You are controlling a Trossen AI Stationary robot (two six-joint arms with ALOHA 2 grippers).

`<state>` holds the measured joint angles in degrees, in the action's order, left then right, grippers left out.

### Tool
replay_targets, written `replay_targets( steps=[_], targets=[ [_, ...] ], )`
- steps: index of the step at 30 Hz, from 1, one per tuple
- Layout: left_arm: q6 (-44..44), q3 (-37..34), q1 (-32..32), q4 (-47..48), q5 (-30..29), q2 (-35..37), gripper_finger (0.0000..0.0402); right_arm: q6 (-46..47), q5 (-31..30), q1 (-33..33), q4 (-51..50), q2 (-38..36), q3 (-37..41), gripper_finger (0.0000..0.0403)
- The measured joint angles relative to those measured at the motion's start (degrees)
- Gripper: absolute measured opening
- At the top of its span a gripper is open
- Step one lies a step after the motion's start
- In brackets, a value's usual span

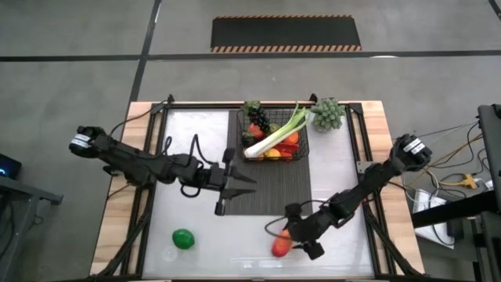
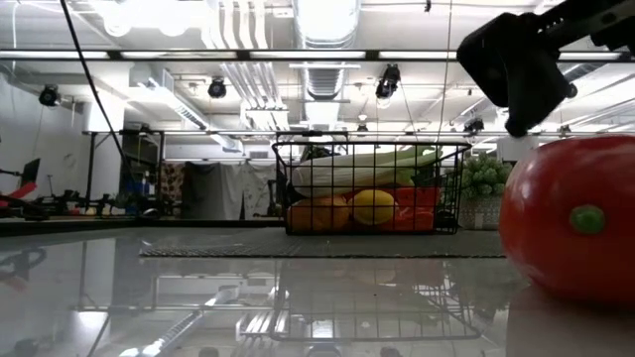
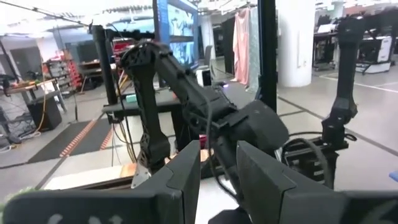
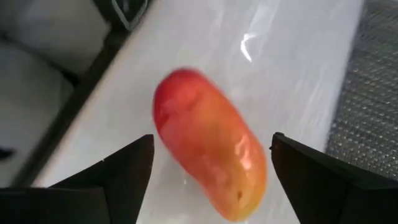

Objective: Build produce basket
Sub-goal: Put the mango into the wire basket

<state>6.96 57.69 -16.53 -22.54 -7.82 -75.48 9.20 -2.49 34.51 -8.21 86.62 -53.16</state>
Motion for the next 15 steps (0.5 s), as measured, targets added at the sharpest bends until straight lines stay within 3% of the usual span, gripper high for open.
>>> replay_targets(
  steps=[8, 15],
  targets=[
    [-0.04, -0.02, -0.79, 0.24, -0.08, 0.0, 0.0088, -0.25, -0.37, 0.1, -19.26, 9.24, -12.31, 0.032],
    [-0.29, -0.02, -0.87, 0.29, -0.08, 0.0, 0.0088, -1.18, 0.48, 0.1, -25.63, 12.95, -17.99, 0.0295]
  ],
)
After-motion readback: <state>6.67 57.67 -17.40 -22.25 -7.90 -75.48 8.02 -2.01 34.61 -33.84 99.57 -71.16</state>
